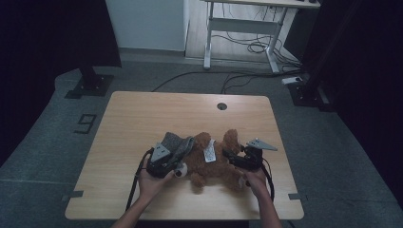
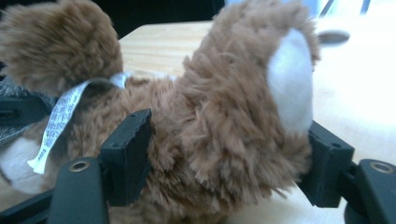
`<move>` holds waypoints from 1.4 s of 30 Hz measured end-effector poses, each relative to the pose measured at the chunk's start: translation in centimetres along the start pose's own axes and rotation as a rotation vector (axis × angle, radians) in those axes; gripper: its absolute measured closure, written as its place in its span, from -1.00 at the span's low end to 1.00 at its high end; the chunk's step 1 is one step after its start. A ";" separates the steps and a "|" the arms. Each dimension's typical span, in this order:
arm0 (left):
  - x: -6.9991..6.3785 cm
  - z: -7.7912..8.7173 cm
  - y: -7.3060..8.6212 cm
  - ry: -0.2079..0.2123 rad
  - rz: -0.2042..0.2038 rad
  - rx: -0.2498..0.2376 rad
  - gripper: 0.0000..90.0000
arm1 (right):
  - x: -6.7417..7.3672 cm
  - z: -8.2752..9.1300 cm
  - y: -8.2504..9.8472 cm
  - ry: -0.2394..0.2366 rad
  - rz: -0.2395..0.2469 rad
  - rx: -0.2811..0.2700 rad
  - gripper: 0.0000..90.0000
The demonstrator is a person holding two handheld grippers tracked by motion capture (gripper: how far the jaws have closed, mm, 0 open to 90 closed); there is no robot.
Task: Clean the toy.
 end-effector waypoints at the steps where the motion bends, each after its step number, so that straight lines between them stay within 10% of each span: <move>1: 0.0 0.1 0.1 -0.002 -0.004 -0.003 0.72 | 0.1 0.2 0.5 -0.013 -0.014 0.017 -0.41; 13: -0.2 0.3 0.3 0.002 0.006 -0.008 0.72 | 1.5 -0.7 5.1 -0.014 0.087 0.222 -0.58; 18: -0.4 0.5 0.5 -0.006 0.000 -0.025 0.72 | 0.7 -2.8 6.3 0.100 0.196 0.319 -0.34; 22: -0.6 0.2 0.4 -0.015 -0.002 -0.029 0.72 | -0.2 -3.8 5.4 0.162 0.229 0.281 -0.08; 31: -0.5 1.2 -2.2 0.032 0.032 -0.012 0.69 | -0.2 -3.7 5.7 0.136 0.229 0.281 0.09; 42: -8.1 -0.3 -7.5 0.100 -0.106 -0.064 0.68 | 0.3 -3.3 6.3 0.118 0.284 0.293 0.12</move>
Point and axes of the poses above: each handheld gripper's, and its own axes: z roughly backward along the jaws, y roughly out of its underside, x roughly to its left, the point moved 8 cm from there along -z, roughly forward along the jaws, and after that the axes turned 15 degrees about -y, right-handed, at the moved point
